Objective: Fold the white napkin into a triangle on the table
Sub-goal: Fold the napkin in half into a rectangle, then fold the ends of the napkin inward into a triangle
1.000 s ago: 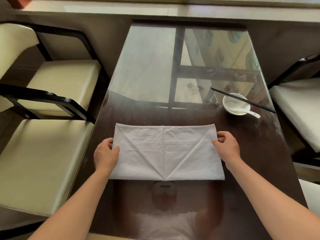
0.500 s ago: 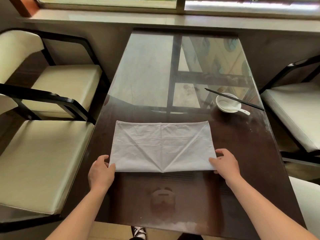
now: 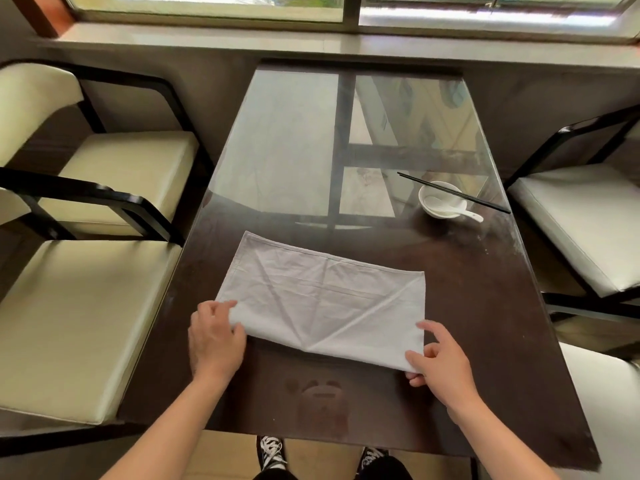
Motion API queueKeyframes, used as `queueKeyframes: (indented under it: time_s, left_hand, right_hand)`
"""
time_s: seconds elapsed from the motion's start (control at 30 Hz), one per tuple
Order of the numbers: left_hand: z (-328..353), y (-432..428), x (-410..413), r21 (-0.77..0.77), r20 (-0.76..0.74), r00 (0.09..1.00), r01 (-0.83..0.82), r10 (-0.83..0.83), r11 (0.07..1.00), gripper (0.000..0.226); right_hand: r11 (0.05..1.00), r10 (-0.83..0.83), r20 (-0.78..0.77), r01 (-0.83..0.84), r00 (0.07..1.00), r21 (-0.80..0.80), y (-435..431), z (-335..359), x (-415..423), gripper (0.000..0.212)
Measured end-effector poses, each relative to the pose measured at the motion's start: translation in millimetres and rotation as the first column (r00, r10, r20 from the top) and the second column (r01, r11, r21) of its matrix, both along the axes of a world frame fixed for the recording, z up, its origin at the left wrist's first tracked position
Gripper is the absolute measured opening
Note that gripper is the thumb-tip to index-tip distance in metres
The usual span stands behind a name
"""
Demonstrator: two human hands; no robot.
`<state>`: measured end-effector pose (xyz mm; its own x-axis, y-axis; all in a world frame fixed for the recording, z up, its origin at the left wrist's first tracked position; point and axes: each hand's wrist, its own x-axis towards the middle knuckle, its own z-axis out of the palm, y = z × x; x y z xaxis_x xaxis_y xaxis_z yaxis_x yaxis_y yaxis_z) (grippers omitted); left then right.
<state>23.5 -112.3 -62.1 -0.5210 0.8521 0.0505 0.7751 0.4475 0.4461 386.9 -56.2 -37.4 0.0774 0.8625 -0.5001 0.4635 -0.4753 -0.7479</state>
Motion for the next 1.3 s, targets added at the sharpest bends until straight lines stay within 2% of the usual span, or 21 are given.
queueKeyframes:
  time_s: [0.1, 0.2, 0.27, 0.37, 0.43, 0.53, 0.6, 0.67, 0.73, 0.8, 0.87, 1.0, 1.3]
  left_hand:
    - [1, -14, 47, 0.071, 0.072, 0.940, 0.328, -0.333, 0.942, 0.045]
    - [-5, -31, 89, 0.028, 0.133, 0.817, 0.563, -0.562, 0.826, 0.053]
    - [-12, -40, 105, -0.012, 0.106, 0.775, 0.628, -0.623, 0.778, 0.057]
    - [-19, -43, 112, -0.028, 0.052, 0.783, 0.621, -0.620, 0.783, 0.054]
    - [-21, -44, 113, -0.032, 0.007, 0.790, 0.613, -0.613, 0.789, 0.054]
    - [-22, -43, 112, -0.002, -0.036, 0.823, 0.567, -0.567, 0.824, 0.048]
    - [-21, -41, 112, 0.045, -0.075, 0.844, 0.535, -0.531, 0.844, 0.032]
    - [-20, -39, 112, 0.087, -0.112, 0.854, 0.518, -0.508, 0.851, 0.013]
    - [-19, -39, 113, 0.093, -0.108, 0.868, 0.495, -0.485, 0.864, 0.017]
    - [-17, -40, 115, 0.084, -0.080, 0.879, 0.475, -0.469, 0.876, 0.025]
    - [-15, -42, 115, 0.076, -0.042, 0.893, 0.451, -0.449, 0.889, 0.029]
    - [-13, -41, 114, 0.059, 0.015, 0.915, 0.401, -0.403, 0.914, 0.034]
    - [-11, -40, 109, 0.033, 0.009, 0.913, 0.407, -0.407, 0.913, 0.050]
  right_hand:
    - [1.000, 0.016, -0.004, -0.016, 1.000, -0.017, -11, 6, 2, 0.011]
    - [0.999, 0.015, -0.042, -0.016, 0.999, -0.036, -17, 11, 7, 0.011]
    - [0.999, 0.013, -0.105, -0.018, 0.994, -0.051, -19, 16, 10, 0.017]
    - [0.994, 0.077, -0.160, -0.089, 0.984, -0.069, -22, 26, 17, 0.032]
    - [0.981, 0.181, -0.147, -0.188, 0.973, -0.041, -24, 32, 21, 0.041]
    - [0.932, 0.358, 0.027, -0.359, 0.933, 0.058, -26, 40, 23, 0.033]
    - [0.906, 0.394, 0.119, -0.407, 0.912, 0.121, -25, 46, 18, 0.028]
    - [0.891, 0.392, 0.141, -0.413, 0.909, 0.189, -22, 51, 12, 0.022]
    - [0.856, 0.387, 0.212, -0.435, 0.897, 0.280, -15, 54, 7, 0.012]
    - [0.780, 0.388, 0.359, -0.510, 0.849, 0.363, -5, 57, 2, 0.003]
    - [0.726, 0.405, 0.408, -0.559, 0.818, 0.400, 8, 58, -5, 0.003]
    - [0.772, 0.461, 0.346, -0.561, 0.817, 0.298, 41, 55, -21, 0.006]
    - [0.775, 0.480, 0.389, -0.588, 0.786, 0.232, 105, 27, -59, 0.012]
